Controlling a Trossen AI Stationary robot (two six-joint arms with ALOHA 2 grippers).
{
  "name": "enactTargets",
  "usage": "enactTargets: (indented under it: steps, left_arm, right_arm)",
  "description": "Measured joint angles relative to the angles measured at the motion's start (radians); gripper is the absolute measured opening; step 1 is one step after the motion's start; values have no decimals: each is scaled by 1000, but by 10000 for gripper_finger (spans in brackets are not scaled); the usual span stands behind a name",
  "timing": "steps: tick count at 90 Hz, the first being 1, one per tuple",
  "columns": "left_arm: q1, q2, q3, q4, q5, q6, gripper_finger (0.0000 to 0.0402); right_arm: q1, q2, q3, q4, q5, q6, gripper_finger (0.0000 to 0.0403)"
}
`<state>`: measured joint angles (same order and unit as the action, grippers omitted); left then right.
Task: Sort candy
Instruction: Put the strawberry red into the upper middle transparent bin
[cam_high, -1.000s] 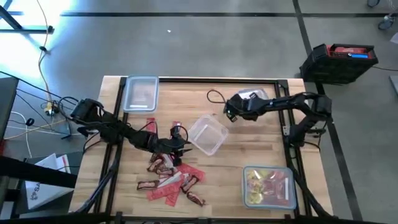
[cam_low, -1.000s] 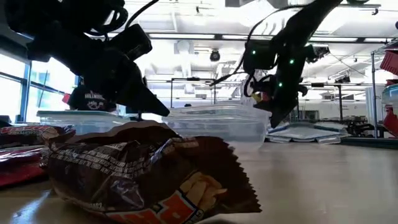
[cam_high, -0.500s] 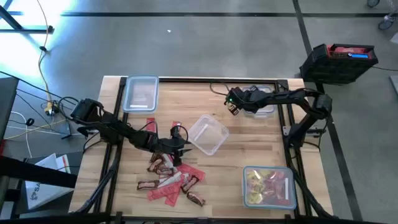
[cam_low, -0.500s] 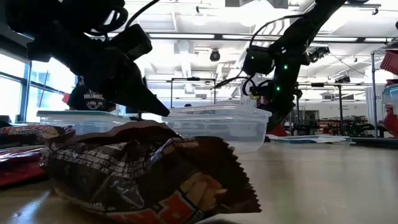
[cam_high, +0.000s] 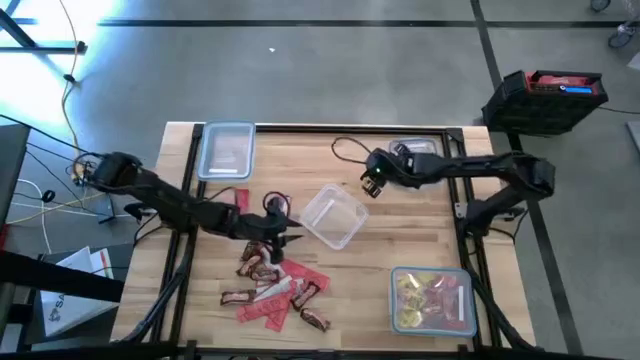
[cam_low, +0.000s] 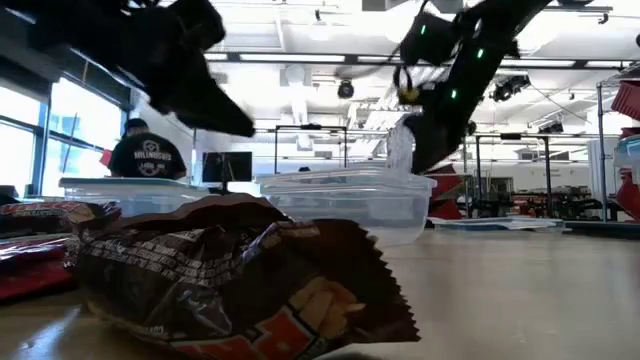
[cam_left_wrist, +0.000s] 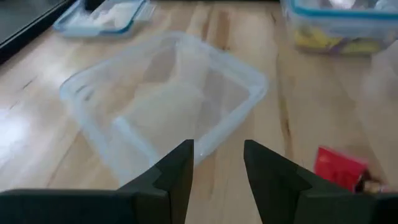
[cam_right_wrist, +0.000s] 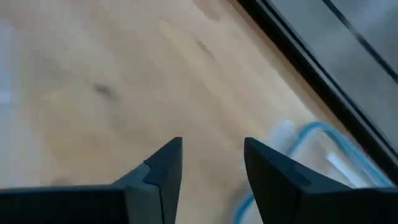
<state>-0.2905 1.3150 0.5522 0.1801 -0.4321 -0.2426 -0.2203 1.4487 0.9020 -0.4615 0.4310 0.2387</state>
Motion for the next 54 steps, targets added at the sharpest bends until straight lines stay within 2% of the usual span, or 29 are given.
enactTargets:
  steps: [9,20,29,38,54]
  left_arm:
    - [2,-73,0,-190,-77,-138,127]
    - [2,-135,0,-390,-102,-358,132]
    - [-4,-157,0,-509,-95,-452,146]
    - [-25,-157,-1,-533,-93,-459,164]
    - [-62,-126,-1,-461,-75,-378,182]
  right_arm:
    - [94,-16,0,29,-15,22,142]
    - [220,-16,0,84,-14,51,142]
    - [315,-16,0,138,22,76,142]
    - [406,-16,0,229,37,69,142]
    - [551,28,0,423,16,16,142]
